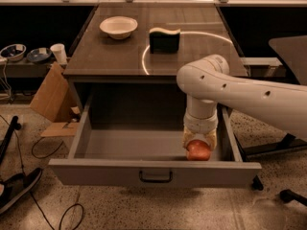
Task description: Pick apple from top drawer and place on counter
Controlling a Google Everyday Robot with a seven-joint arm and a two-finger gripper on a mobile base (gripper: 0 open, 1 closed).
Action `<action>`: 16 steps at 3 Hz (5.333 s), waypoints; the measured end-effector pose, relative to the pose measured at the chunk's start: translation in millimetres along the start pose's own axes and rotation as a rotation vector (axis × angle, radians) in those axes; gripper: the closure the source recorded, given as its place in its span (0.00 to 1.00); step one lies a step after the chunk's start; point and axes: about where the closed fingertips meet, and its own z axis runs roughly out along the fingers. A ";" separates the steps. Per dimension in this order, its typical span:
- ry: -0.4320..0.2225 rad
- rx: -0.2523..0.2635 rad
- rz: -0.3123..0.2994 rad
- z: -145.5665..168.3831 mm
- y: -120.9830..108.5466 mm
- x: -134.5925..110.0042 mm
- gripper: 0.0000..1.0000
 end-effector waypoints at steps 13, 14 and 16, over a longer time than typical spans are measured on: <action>0.555 0.438 0.411 -267.4 -151.7 168.4 1.00; 0.551 0.431 0.410 -263.9 -151.9 171.8 0.80; 0.550 0.428 0.413 -262.9 -150.3 173.1 0.25</action>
Offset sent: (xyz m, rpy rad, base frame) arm -0.0082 0.1147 0.2190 -0.0185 -0.4151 -0.0100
